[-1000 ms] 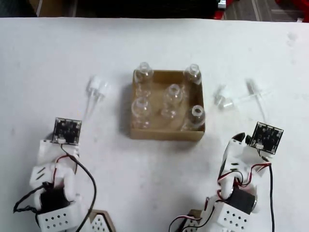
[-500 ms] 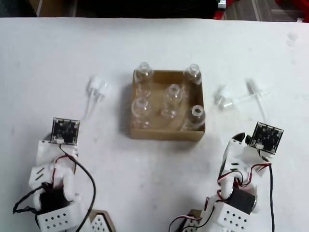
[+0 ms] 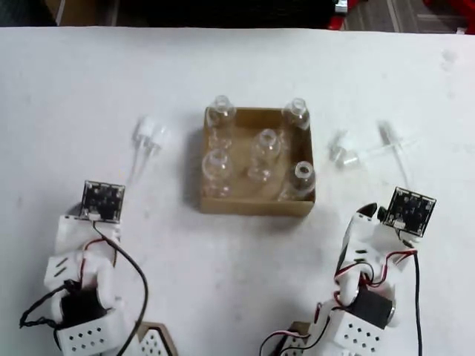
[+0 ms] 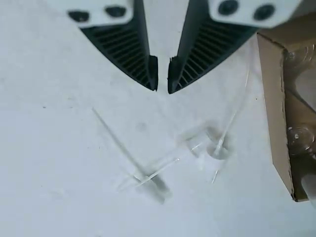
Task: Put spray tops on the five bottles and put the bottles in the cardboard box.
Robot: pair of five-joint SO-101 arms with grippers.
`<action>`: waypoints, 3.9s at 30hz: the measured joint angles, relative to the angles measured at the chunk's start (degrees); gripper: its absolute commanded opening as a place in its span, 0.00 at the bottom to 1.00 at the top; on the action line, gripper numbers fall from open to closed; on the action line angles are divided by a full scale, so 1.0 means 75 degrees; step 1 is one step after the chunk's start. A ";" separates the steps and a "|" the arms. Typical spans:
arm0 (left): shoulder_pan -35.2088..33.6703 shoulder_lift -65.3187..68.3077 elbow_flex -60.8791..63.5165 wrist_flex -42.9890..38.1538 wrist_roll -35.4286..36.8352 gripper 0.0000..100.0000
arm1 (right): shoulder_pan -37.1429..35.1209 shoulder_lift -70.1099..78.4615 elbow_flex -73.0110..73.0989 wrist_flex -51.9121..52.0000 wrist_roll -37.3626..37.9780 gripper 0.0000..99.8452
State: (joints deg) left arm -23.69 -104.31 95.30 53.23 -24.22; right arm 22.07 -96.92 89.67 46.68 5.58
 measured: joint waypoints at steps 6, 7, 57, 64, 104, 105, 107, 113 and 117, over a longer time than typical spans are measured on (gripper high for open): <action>-0.0082 0.0000 -0.1090 0.0434 -0.0738 0.02 | 0.0000 0.0000 0.0000 -0.0012 0.0000 0.02; -0.0082 0.0000 -0.1430 0.0610 -0.0797 0.02 | 0.0000 0.0000 0.0000 -0.0012 0.0000 0.02; 0.1536 1.7114 -1.7137 0.4196 0.0809 0.16 | 0.0000 -0.0012 0.0270 -0.0340 0.0000 0.02; 0.1676 1.9950 -1.9727 0.4196 0.1196 0.13 | 0.0000 -0.0012 0.0305 -0.0399 0.0000 0.02; 0.1864 2.4369 -2.4498 0.5005 0.1547 0.02 | 0.0000 -0.0012 0.0316 -0.0504 0.0000 0.02; 0.1864 2.4369 -2.4498 0.5040 0.1547 0.03 | 0.0000 -0.0012 0.0316 -0.0504 0.0000 0.02; 0.1864 2.4369 -2.4498 0.5087 0.1547 0.04 | 0.0000 -0.0012 0.0316 -0.0504 0.0000 0.02; 0.1864 2.4369 -2.4744 0.5568 0.1547 0.04 | 0.0000 -0.0012 0.0316 -0.0504 0.0000 0.02; 0.2016 2.3947 -2.5061 0.6353 0.1547 0.04 | 0.0000 -0.0012 0.0316 -0.0504 0.0000 0.02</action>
State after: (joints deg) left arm -8.57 75.30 -92.66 100.88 -12.62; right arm 22.07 -97.01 92.04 42.90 5.58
